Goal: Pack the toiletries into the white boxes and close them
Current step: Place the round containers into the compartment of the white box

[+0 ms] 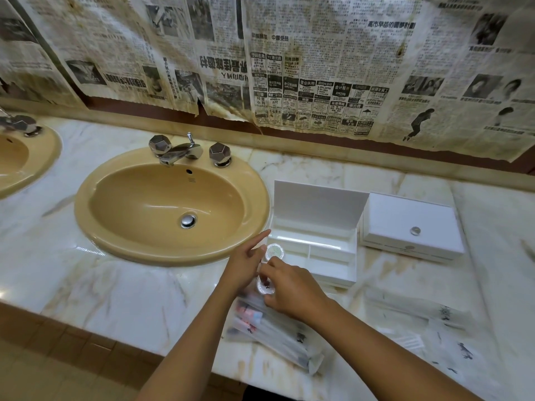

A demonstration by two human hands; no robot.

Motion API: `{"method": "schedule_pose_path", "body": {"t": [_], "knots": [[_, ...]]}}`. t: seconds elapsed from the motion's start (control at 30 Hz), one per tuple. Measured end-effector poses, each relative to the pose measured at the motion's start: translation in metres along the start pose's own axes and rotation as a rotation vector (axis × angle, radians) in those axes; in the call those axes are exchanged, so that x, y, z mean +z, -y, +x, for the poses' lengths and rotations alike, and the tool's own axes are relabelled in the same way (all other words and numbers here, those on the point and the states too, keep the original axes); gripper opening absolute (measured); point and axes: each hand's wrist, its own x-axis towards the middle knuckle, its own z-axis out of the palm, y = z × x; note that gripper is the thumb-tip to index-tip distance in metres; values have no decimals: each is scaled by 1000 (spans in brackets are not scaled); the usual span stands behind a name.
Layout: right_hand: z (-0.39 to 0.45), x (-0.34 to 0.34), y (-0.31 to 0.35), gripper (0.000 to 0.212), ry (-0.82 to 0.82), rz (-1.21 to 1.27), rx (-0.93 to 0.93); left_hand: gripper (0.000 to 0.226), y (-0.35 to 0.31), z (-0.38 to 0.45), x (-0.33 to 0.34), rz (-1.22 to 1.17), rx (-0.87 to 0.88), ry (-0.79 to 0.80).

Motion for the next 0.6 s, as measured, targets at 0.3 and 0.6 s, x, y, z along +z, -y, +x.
{"method": "schedule_pose_path", "body": {"t": [0.3,0.6], "knots": [[-2,-4,2,16,-43,23,-26,38,2,1,0,33,22,-18],[9,-45,-34,19,-165,57,281,38,5,3,2,2,-54,-8]]}}
